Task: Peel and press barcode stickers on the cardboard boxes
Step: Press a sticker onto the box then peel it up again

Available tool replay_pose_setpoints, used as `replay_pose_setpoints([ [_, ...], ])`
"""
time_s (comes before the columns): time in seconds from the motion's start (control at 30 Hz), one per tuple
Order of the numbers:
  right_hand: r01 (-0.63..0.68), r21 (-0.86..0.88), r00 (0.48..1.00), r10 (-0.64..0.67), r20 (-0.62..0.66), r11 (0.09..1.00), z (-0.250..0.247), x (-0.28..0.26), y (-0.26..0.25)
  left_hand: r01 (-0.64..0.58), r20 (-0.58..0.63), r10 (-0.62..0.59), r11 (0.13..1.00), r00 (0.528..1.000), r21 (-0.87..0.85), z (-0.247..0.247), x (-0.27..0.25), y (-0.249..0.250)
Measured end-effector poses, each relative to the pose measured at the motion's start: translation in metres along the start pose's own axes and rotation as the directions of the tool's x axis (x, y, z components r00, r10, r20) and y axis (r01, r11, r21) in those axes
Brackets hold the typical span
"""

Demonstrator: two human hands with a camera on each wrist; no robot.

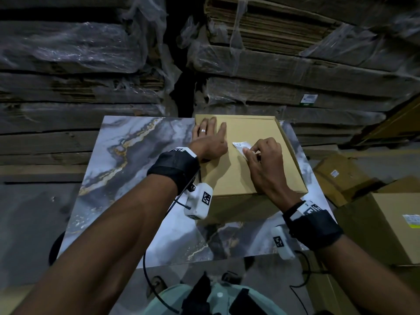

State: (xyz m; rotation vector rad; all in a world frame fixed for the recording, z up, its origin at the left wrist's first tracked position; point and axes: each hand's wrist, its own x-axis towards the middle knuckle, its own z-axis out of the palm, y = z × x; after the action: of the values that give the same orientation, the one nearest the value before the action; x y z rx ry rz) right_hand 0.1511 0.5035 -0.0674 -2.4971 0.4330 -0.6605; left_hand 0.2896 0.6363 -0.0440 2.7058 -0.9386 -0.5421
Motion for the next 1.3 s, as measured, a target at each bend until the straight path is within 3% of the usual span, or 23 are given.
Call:
replay_pose_setpoints([
  [0.33, 0.003, 0.026, 0.999, -0.002, -0.051, 1.000, 0.003, 0.001, 0.001, -0.006, 0.016, 0.006, 1.000, 1.000, 0.003, -0.001, 0.001, -0.001],
  [0.7, 0.050, 0.076, 0.999, -0.051, 0.015, 0.996, -0.006, -0.002, 0.002, -0.005, -0.004, 0.005, 1.000, 1.000, 0.013, 0.001, 0.000, -0.001],
  [0.9, 0.111, -0.145, 0.991, -0.098, 0.092, 0.983, -0.009, 0.011, -0.007, -0.007, -0.001, 0.008, 1.000, 1.000, 0.026, 0.001, 0.003, -0.001],
  [1.03, 0.089, -0.264, 0.989, -0.055, 0.134, 0.960, -0.010, 0.022, -0.022, -0.010, -0.002, 0.010, 1.000, 1.000, 0.020, 0.001, 0.002, -0.002],
  [1.3, 0.120, -0.277, 0.992, -0.128, -0.010, 0.953, -0.004, 0.009, -0.021, -0.013, -0.013, 0.013, 0.999, 1.000, 0.040, 0.001, 0.001, -0.001],
])
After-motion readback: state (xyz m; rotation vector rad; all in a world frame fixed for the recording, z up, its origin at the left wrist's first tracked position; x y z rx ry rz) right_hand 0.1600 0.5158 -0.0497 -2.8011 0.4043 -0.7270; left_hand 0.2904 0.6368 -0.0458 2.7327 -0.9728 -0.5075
